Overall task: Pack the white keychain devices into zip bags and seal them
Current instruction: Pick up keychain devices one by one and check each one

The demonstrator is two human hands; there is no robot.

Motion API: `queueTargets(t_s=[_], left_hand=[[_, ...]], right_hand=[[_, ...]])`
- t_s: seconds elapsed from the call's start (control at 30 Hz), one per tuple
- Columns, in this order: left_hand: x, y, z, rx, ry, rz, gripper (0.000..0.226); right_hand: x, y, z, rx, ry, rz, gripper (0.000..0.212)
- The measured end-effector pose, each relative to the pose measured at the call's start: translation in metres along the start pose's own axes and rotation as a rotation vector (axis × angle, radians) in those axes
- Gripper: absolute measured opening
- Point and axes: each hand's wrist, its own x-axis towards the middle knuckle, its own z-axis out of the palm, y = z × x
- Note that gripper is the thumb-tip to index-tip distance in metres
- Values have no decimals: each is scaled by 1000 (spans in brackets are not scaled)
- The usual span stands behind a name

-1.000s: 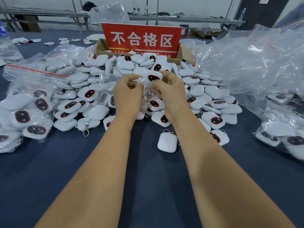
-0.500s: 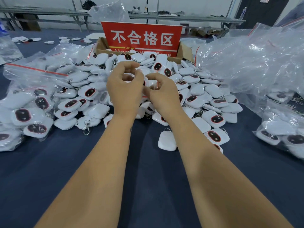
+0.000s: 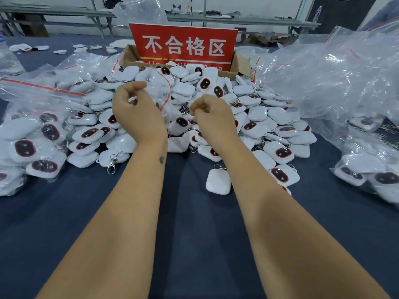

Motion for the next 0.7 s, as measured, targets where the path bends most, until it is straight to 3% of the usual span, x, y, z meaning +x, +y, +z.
queueTargets(t_s=[0.17, 0.27, 0.37, 0.47, 0.7], left_hand=[[-7, 10, 1, -64, -3, 97, 34], [-9, 8, 0, -11, -107, 88, 31], [-10, 1, 2, 67, -270, 1, 31], [-10, -5, 4, 173, -384, -61, 35], [-11, -12, 2, 415, -549, -33, 32]], right_hand=[[-7, -1, 11, -423, -309, -176, 35], [-6, 0, 13, -684, -325, -261, 29], [-5, 0, 11, -555, -265, -210, 17], [-3, -1, 10, -491, -236, -140, 30], [-4, 1, 10, -313, -147, -124, 29]])
